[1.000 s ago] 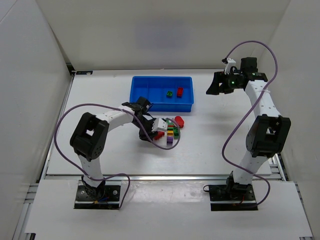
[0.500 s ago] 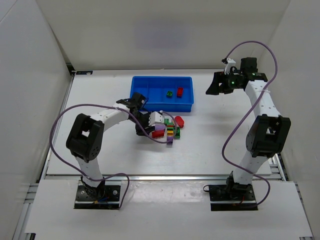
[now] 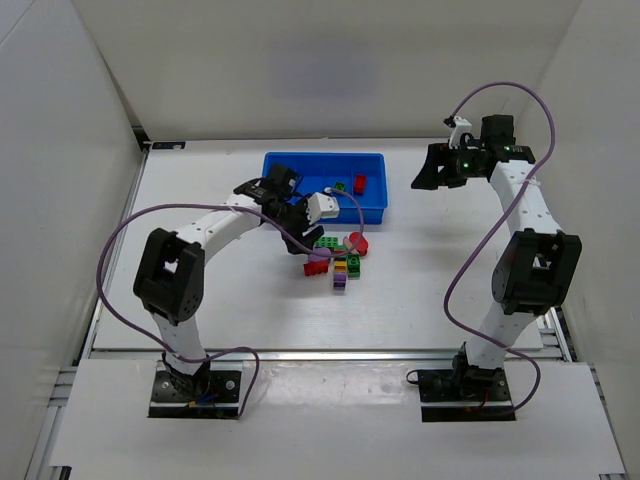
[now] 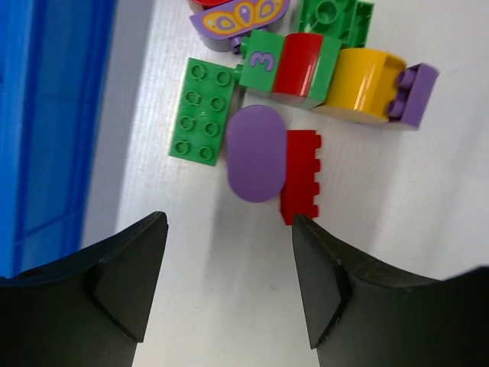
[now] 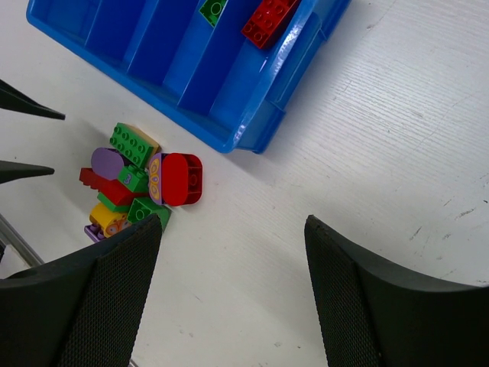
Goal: Sort the legos into containers by color
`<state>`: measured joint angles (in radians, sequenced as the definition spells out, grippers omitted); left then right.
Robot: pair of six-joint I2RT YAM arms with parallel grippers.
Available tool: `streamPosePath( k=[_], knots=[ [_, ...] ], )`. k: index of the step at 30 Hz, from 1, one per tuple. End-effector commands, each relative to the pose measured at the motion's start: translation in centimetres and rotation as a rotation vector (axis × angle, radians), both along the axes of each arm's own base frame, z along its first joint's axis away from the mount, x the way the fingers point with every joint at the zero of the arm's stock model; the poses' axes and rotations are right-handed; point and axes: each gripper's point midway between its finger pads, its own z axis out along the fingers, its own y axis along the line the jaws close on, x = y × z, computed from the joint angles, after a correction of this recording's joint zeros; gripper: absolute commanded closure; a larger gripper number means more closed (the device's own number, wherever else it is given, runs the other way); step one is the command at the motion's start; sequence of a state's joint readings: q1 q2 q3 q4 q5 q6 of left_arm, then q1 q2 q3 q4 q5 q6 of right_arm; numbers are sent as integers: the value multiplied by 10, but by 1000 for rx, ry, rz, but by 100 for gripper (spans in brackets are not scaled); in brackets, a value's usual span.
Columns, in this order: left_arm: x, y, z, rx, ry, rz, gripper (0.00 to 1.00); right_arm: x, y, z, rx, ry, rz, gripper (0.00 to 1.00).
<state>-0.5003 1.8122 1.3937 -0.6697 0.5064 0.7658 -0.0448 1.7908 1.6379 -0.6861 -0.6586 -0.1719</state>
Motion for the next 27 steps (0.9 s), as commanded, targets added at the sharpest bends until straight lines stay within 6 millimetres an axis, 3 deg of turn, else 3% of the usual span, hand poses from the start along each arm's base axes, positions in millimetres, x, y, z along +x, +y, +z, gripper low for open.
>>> streamPosePath(
  k=[1,4,5,7,14,27],
  knots=[
    [-14,-6,13,-38,63,67,24,-4,0,-2,11,11,6,21],
    [-27,-3,17,-45,55,39,24,-5,0,-2,10,10,8,21],
    [-37,0,7,-23,73,33,24,-5,0,-3,9,11,8,21],
    [-46,2,6,-15,73,26,24,-6,1,-3,10,13,9,21],
    [-65,3,-2,13,125,83,37,-7,1,-5,12,17,4,21],
    [-58,-3,-11,20,67,197,40,-7,-1,-6,5,16,0,21]
  ],
)
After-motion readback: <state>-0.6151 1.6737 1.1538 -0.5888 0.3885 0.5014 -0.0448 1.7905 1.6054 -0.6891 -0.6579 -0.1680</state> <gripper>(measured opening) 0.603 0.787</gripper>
